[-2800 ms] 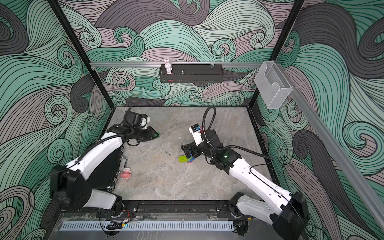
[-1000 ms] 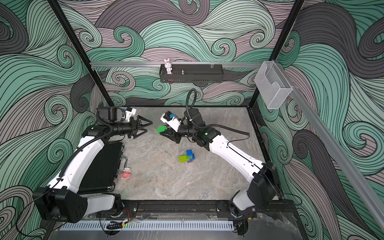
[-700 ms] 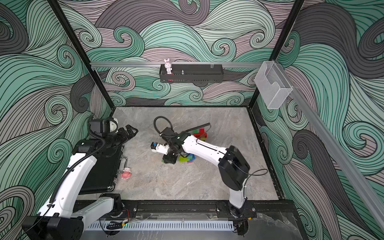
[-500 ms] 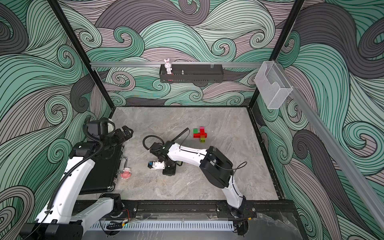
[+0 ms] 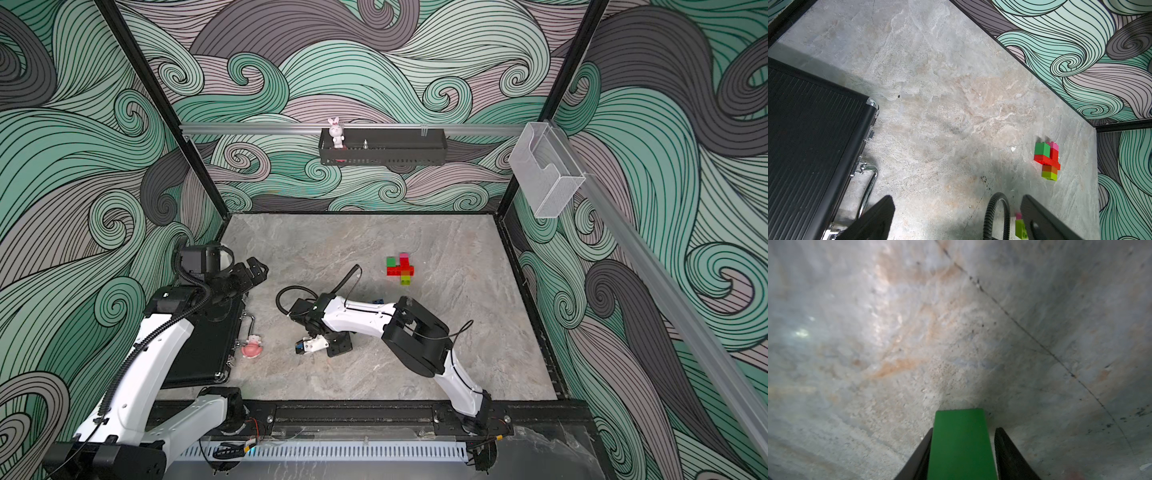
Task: Assemble the number 4 with lego
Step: Place the lego brick at the center of the board.
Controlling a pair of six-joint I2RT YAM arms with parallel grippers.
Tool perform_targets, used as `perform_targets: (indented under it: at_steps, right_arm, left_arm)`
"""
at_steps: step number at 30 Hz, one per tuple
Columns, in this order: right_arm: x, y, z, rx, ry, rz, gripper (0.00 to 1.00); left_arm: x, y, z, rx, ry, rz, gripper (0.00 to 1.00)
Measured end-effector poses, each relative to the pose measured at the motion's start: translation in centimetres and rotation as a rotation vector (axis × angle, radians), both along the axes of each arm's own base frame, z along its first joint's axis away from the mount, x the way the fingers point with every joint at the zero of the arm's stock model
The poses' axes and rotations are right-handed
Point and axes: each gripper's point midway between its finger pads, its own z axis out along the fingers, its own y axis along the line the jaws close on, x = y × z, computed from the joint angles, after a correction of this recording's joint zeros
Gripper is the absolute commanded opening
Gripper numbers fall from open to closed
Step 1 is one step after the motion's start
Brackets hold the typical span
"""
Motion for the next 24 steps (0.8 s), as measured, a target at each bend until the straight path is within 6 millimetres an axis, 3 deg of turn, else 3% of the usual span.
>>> perform_targets:
  at_steps: [19, 21, 22, 24]
  right_arm:
    - [2.5, 1.7, 1.6, 0.077, -0.147, 0.128, 0.7]
    - [2.4, 1.6, 2.2, 0.094, -0.155, 0.131, 0.81]
    - [2.3, 1.5, 2.7, 0.105, -0.156, 0.131, 0.98]
    - [1.8, 1.1, 4.1, 0.139, -0.158, 0.126, 0.99]
  left_arm:
    - [-0.2, 0.0, -1.3, -0.003, 0.024, 0.0, 0.99]
    - [-0.1, -0.3, -1.4, -0.012, 0.019, -0.009, 0.99]
    - [-0.1, -0.4, -1.5, -0.019, 0.017, -0.016, 0.99]
    - [0.0, -0.8, -2.1, -0.039, 0.014, -0.03, 0.99]
